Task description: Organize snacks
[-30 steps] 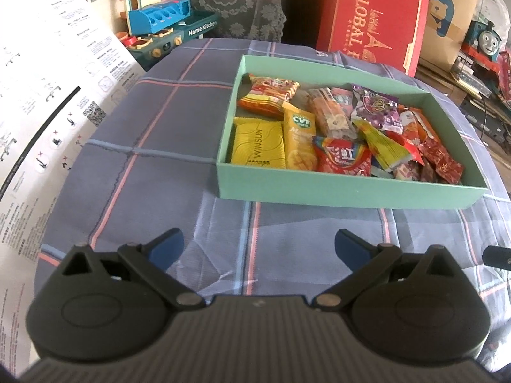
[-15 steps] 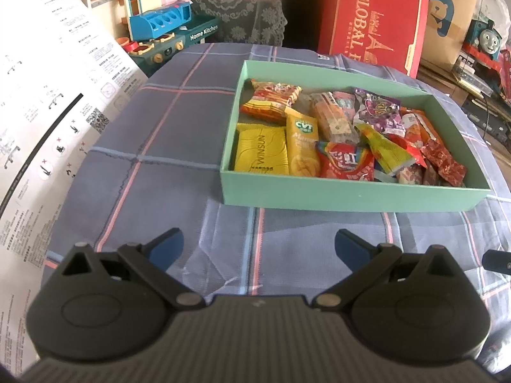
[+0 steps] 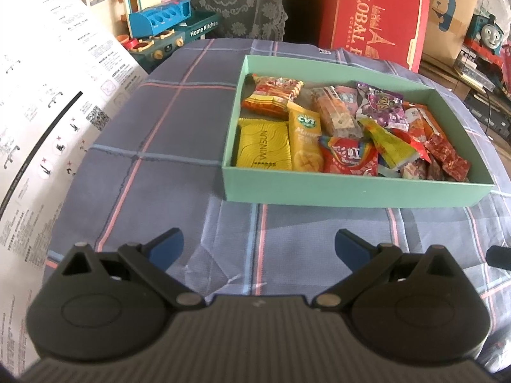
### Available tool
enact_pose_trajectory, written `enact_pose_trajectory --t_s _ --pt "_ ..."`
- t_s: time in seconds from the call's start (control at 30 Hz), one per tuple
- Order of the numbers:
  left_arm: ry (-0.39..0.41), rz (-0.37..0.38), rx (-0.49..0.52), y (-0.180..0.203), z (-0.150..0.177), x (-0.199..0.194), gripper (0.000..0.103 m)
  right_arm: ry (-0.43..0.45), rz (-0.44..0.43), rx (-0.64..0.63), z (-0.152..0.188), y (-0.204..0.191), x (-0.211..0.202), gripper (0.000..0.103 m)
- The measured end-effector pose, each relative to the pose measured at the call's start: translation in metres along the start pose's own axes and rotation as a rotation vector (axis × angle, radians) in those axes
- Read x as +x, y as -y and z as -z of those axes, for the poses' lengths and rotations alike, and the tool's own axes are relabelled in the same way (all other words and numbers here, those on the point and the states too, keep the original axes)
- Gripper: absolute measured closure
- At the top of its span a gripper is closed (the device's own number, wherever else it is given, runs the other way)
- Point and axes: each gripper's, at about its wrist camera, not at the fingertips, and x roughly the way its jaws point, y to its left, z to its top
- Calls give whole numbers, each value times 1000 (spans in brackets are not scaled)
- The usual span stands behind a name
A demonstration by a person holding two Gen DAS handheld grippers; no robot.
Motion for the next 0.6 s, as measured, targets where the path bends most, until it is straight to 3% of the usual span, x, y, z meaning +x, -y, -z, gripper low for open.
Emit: enact_pose_trajectory --t_s 0.6 --pt "6 -23 44 2 -1 -5 0 -4 3 -14 -1 -2 0 0"
